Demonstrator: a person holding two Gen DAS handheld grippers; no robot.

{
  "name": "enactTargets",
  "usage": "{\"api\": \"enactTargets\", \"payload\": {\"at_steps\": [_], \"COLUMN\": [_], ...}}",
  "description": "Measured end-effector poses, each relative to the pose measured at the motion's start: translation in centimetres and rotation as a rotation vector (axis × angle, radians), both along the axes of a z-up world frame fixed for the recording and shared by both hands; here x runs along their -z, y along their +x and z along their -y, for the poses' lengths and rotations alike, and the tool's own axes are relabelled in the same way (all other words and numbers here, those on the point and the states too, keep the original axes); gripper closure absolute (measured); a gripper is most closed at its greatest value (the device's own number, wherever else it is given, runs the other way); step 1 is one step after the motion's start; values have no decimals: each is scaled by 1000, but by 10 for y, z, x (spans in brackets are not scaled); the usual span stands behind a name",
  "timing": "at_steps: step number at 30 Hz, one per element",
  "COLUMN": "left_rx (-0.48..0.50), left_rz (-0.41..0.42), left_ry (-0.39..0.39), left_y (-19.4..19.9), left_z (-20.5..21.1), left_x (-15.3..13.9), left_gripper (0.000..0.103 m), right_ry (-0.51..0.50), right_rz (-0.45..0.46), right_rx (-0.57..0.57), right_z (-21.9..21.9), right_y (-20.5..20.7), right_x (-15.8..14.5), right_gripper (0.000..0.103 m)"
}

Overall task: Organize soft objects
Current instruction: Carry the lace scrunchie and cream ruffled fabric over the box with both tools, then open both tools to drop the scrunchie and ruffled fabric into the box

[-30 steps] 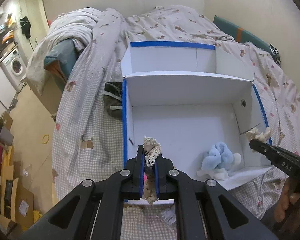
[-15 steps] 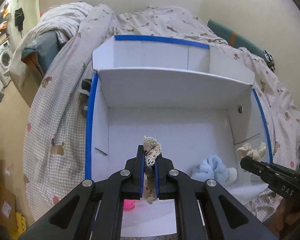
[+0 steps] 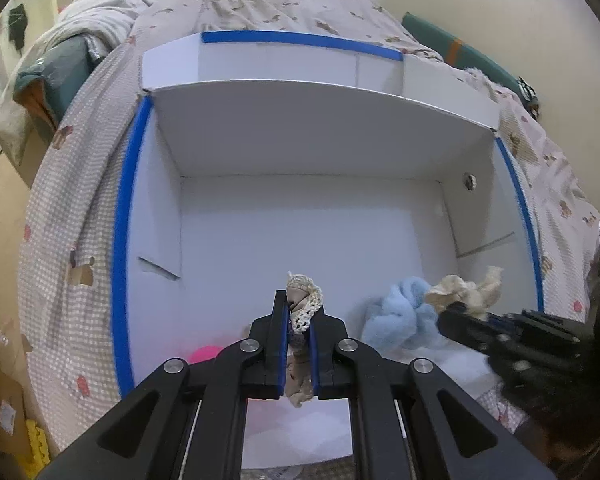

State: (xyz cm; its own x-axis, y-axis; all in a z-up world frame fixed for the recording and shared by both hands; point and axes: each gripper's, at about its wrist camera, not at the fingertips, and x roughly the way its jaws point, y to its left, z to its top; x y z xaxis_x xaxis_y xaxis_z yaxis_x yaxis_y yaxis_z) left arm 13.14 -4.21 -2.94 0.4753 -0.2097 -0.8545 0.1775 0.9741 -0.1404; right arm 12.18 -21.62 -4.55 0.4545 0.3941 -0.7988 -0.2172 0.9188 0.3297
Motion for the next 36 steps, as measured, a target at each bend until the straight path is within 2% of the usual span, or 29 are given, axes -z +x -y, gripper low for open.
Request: {"api": "enactTargets", "payload": {"at_steps": [1, 2, 4, 6, 9, 12, 14, 15, 16, 18, 21, 24, 30, 31, 33, 34, 35, 36], "left_rx": [7, 18, 51, 65, 45, 31, 20, 18, 17, 6, -16, -16, -54, -60, -61, -58, -57, -56], "left_rz": [-3, -5, 6, 19, 20, 3, -11, -21, -28, -30, 12, 27, 32, 34, 43, 47, 50, 52], "left_ry": [-12, -24, -42, -17, 13, 0, 4, 2, -6, -27, -13, 37, 99, 115, 130, 134, 140, 144], "left_y": [-1, -2, -5, -7, -6, -3, -2, -2, -2, -2, -5, -4, -1, -1, -3, -3, -3, -3], "left_z": [1, 3, 9, 14, 14, 10, 9, 8, 7, 4, 1, 3, -1, -1, -2, -2, -2, -2], "left_x": [-1, -1, -4, -4, -2, 1, 4, 6, 7, 7, 2, 1, 4, 4, 4, 4, 4, 4], "left_gripper": [95, 95, 95, 95, 95, 93, 85, 74, 58, 39, 36, 36, 36, 36, 36, 36, 36, 36], "right_ry": [-55, -67, -56, -70, -58, -53, -54, -58, -61, -65, -63, -44, -167, -178, -203, -213, -224, -237], "right_rz": [14, 12, 2, 6, 0, 1, 3, 4, 4, 0, -1, 9, 85, 101, 124, 135, 154, 175], "right_rx": [-14, -28, -36, -41, -36, -34, -34, -35, -36, -37, -36, -32, -5, -9, -13, -11, -1, 9], "right_z": [-6, -10, -11, -13, -11, -9, -9, -8, -9, -10, -10, -9, -13, -14, -17, -19, -19, -19], "right_y": [-1, -2, -2, -2, 1, 2, -1, -1, -1, -1, -2, -2, -8, -9, -12, -13, -14, -16], "right_x": [0, 1, 3, 4, 5, 4, 3, 4, 5, 6, 6, 4, -3, -5, -8, -9, -10, -13], "right_gripper": [92, 92, 92, 92, 92, 92, 92, 92, 92, 92, 92, 92, 89, 83, 56, 25, 19, 19]}}
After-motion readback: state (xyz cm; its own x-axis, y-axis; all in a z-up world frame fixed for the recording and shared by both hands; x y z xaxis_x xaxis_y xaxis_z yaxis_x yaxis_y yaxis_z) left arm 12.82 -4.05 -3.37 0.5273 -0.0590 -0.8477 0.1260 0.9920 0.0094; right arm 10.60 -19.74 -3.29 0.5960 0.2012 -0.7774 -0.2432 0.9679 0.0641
